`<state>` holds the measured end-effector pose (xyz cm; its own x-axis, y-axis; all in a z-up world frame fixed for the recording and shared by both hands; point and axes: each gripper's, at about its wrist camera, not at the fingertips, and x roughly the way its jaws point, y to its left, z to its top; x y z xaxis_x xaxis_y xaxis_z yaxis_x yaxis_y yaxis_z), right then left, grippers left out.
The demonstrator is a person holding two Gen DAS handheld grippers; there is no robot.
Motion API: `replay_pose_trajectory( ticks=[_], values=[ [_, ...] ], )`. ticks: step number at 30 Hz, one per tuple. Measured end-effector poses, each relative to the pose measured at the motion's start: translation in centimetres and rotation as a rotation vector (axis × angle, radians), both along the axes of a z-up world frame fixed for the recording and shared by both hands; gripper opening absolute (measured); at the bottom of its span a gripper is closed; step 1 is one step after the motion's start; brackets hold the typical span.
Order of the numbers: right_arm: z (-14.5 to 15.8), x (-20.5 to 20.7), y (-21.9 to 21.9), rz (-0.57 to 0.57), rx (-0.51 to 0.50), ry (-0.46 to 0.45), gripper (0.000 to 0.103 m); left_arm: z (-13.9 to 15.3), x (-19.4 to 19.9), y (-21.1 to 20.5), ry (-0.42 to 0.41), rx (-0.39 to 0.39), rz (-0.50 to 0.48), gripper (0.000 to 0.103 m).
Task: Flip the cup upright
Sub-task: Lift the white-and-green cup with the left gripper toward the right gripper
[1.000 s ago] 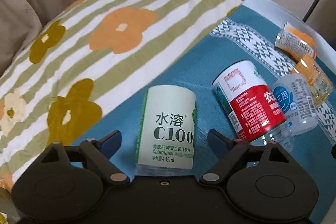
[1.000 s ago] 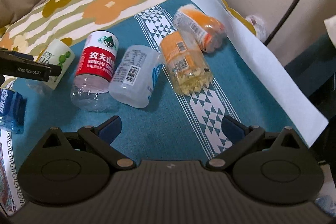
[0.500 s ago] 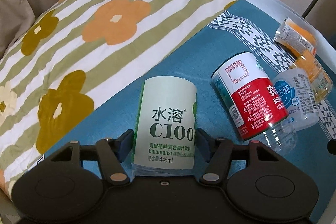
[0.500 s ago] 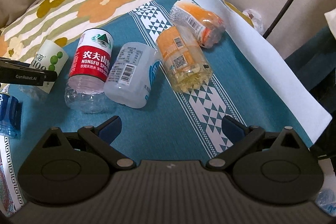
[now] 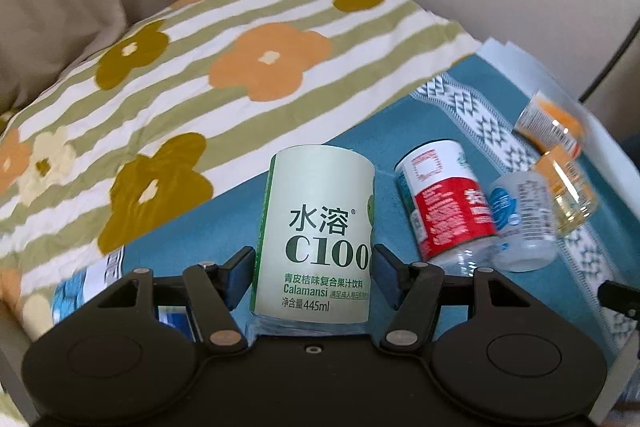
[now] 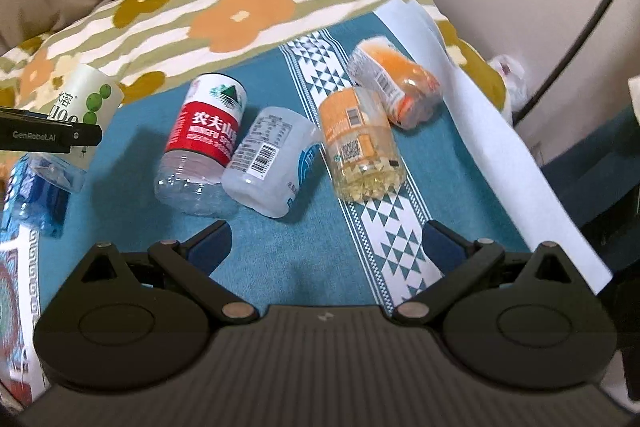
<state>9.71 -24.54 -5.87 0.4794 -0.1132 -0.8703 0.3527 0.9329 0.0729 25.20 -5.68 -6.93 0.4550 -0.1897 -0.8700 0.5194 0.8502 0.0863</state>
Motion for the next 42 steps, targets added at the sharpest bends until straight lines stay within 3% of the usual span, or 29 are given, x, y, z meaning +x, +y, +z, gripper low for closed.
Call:
replay_pose_trajectory(
  ticks=[11,19,29,35,37,39,42],
  values=[
    [1.6,-3.5,-1.7,0.201,0.000,-0.067,0.103,1.5,-8.5,0.2,0.004,-0.098,0.227,0.067],
    [0.0,-6.0,-2.7,0.297,-0.002,-0.036,0.103,-1.4,-13.1,-1.3,0.069,-0.148,0.359,0.067],
    [-2.2,-7.1,-4.0,0.331,0.010,0.010,0.103,-5.4,-14.7,-2.0,0.120,-0.153,0.448,0.067],
    [-2.6,-7.2,-4.2,0.346,0.019,0.007,0.103,-6.0,-14.7,-2.4,0.112,-0.135,0.456,0.068],
    [-2.6,-7.2,-4.2,0.346,0.019,0.007,0.103,-6.0,-14.7,-2.6,0.109,-0.129,0.457,0.079],
    [-2.7,-7.3,-4.2,0.347,0.021,0.005,0.103,-5.8,-14.8,-2.8,0.095,-0.128,0.461,0.095],
    [-2.6,-7.5,-4.2,0.350,0.018,0.000,0.103,-5.4,-15.0,-2.9,0.072,-0.128,0.458,0.096]
  ],
)
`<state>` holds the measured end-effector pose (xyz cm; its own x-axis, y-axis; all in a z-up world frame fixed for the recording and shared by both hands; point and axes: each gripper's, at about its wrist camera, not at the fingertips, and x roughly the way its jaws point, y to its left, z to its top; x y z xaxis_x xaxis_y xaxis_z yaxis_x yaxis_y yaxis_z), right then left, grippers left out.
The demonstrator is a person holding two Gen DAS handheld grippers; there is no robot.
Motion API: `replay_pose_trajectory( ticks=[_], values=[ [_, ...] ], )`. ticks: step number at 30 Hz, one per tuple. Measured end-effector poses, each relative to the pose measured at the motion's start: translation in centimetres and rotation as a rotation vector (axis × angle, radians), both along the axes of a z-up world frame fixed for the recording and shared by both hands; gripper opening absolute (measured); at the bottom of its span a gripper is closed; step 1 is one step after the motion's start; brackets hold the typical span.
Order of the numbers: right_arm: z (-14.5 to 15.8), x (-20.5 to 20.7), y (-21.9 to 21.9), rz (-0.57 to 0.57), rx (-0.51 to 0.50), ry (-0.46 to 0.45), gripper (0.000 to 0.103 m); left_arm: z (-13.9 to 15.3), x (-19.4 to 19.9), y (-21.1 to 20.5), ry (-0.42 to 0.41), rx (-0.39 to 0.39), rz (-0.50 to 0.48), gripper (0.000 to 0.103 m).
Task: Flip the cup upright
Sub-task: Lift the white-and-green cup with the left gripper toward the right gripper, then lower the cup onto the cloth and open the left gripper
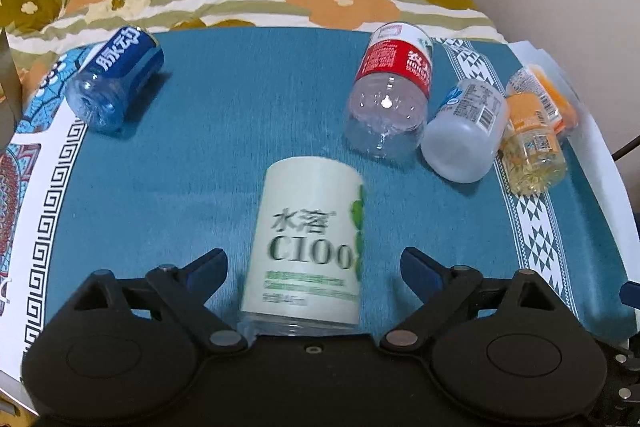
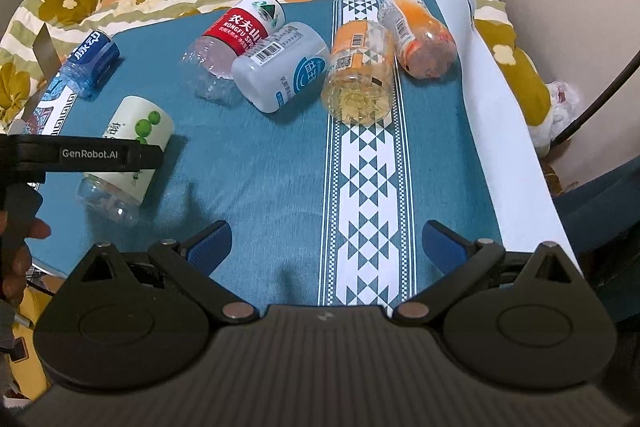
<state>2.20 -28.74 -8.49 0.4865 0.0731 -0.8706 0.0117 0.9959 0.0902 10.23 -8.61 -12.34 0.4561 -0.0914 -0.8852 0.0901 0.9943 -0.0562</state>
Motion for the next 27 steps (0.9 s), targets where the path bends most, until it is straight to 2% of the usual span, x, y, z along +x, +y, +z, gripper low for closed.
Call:
replay_pose_trajectory(
  ticks=[7,15,22,27],
  values=[
    [0.6,-0.3,-0.5,0.000,0.001,-0.017,0.103,1.1,-0.9,-0.6,-0.032,0.058,-0.011,0.096],
    [2.9,-0.2,0.0,0.015,0.005,-0.062,0.103,3.4,-2.4,0.3,-0.052,0.051,-0.009,0.096],
    [5.3,1.2,2.7,0.025,0.021,-0.062,0.103,6.0,-4.2,3.3,-0.076,0.056,-0.033,0.097],
    [6.2,4.1,5.6,0.053,0.113,-0.012,0.103,7.0,-5.0,6.4,-0.094,0.093,-0.063,0.101]
  ],
)
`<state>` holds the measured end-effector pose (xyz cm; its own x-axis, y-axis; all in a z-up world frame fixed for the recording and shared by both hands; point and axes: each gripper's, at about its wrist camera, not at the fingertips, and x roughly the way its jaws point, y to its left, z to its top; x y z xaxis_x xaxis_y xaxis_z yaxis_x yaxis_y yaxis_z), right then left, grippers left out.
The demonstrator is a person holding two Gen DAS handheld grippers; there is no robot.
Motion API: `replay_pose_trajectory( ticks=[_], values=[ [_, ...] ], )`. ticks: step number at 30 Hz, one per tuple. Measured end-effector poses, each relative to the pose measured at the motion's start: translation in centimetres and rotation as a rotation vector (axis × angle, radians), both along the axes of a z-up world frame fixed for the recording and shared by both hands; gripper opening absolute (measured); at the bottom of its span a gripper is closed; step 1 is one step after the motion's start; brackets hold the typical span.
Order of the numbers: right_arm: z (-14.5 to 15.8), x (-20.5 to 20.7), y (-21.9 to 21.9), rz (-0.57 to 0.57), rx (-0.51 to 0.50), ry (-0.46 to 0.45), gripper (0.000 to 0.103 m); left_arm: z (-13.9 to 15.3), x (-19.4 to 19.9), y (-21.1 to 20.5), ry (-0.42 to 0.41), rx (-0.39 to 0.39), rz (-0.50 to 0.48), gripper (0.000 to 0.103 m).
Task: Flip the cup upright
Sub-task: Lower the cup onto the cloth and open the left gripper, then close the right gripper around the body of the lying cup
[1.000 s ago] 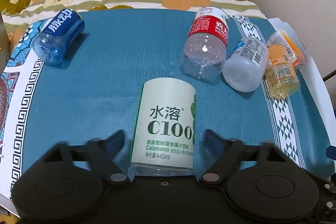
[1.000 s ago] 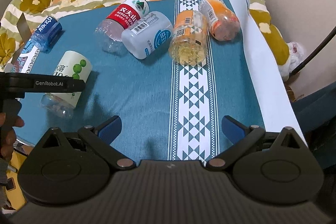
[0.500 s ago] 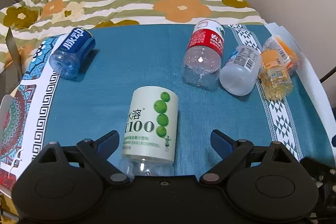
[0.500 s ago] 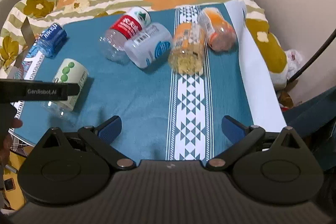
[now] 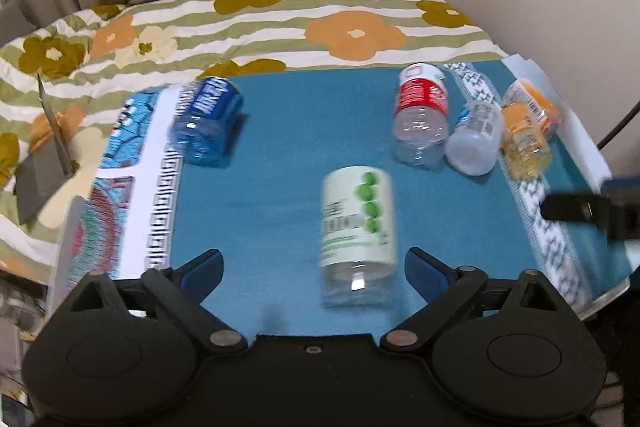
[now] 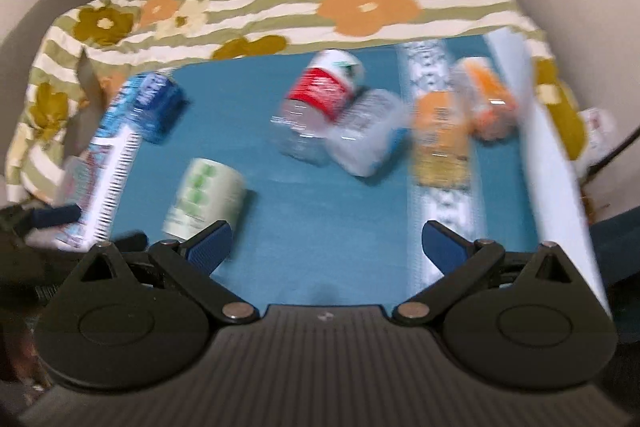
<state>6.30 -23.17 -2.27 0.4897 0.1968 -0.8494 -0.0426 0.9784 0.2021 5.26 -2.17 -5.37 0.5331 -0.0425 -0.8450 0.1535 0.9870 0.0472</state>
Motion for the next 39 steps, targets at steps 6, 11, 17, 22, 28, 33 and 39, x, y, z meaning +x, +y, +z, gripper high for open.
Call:
replay_pose_trajectory(
  ticks=[6,11,17,22,28,33,39],
  values=[
    [-1.4,5.5,4.3,0.003,0.140,0.163,0.103,-0.2,-0.3,4.8,0.018,-0.123,-0.033,0.101],
    [-4.2,9.4,7.1,-0.040,0.174,0.284,0.103,-0.8,-0.2,7.8,0.015,-0.155,-0.033,0.101],
    [-7.3,11.6,8.5,-0.095,0.187,0.356,0.102,-2.0,0.1,10.4,0.027,-0.155,-0.033,0.101],
    [-8.9,12.1,8.5,-0.143,0.231,0.396,0.084,-2.5,0.7,12.1,0.036,-0.205,-0.009,0.100],
    [-9.3,12.0,8.6,-0.153,0.249,0.401,0.076,-2.5,1.4,12.6,0.034,-0.215,-0.017,0.100],
    [-9.2,12.0,8.6,-0.147,0.252,0.395,0.074,-2.4,1.5,12.4,0.038,-0.220,-0.029,0.100],
    [-9.1,11.8,8.7,-0.135,0.253,0.388,0.073,-2.5,1.4,12.3,0.046,-0.226,-0.029,0.100]
  ],
)
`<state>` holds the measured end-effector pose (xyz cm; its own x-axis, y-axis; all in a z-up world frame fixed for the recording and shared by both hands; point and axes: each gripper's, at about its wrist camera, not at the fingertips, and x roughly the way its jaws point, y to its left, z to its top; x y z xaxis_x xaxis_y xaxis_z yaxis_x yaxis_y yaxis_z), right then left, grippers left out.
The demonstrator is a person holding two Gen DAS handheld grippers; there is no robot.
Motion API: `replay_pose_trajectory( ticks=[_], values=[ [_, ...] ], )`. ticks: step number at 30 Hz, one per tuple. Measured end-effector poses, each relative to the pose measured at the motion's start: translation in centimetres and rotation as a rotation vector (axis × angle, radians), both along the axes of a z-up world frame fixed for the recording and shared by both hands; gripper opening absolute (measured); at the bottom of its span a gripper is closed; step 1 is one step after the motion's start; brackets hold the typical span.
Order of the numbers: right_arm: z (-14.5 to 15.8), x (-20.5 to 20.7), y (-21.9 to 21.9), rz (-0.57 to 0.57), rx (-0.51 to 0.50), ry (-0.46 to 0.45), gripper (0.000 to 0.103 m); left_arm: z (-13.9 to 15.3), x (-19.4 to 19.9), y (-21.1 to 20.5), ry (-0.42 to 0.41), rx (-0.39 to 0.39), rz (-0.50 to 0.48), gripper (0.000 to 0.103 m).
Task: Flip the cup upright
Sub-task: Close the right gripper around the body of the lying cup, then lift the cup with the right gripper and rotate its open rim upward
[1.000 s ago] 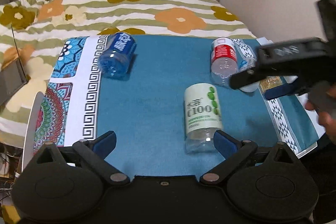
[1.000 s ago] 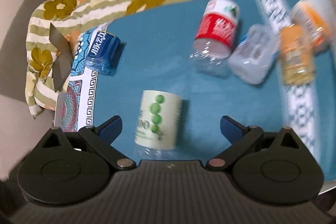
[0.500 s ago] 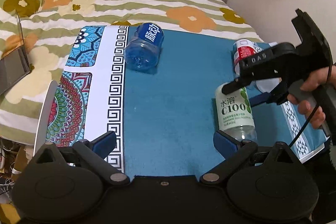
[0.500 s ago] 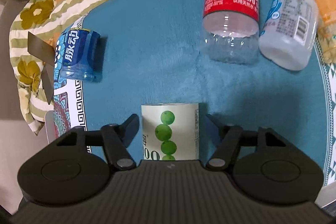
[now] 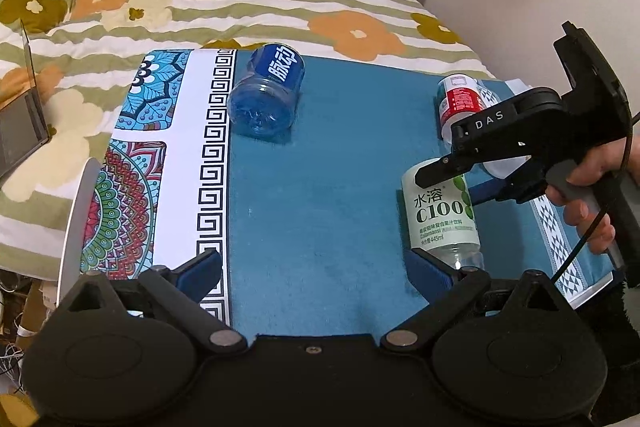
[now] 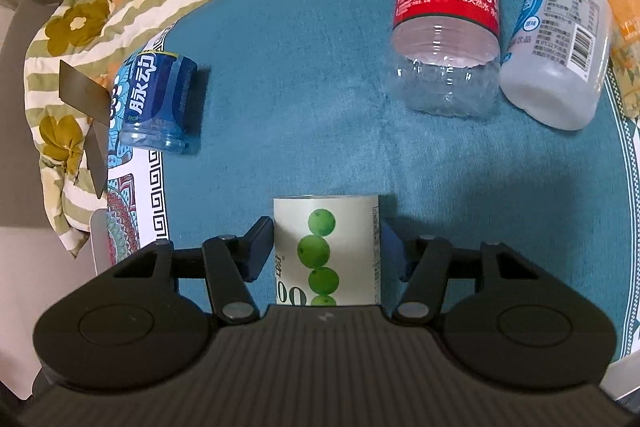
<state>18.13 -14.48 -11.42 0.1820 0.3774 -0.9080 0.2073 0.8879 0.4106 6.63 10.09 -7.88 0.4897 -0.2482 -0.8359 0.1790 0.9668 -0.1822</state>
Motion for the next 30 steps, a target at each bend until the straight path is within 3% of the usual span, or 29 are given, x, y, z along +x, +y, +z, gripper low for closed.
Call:
replay_pose_trajectory(
  ticks=[15,21,23,26,30],
  values=[
    [2.3,-1.4,-0.1,0.018,0.016,-0.070,0.071,0.5,-0.6,-0.3,-0.009,0.000,0.006,0.100],
    [4.5,-2.6,-0.9,0.001,0.038,-0.124,0.071,0.9,-0.8,-0.7,-0.020,0.005,-0.012,0.100],
    [5.7,-3.2,-1.3,-0.007,0.022,-0.185,0.071,0.9,-0.8,-0.9,-0.023,0.006,-0.018,0.100],
    [7.3,-4.9,-1.3,-0.020,-0.062,-0.365,0.072,0.9,-0.8,-1.2,-0.029,0.017,-0.032,0.100],
    [6.2,-7.9,-0.2,-0.083,-0.132,-0.606,0.072,0.3,-0.7,-1.6,-0.035,0.042,-0.039,0.100]
  ],
)
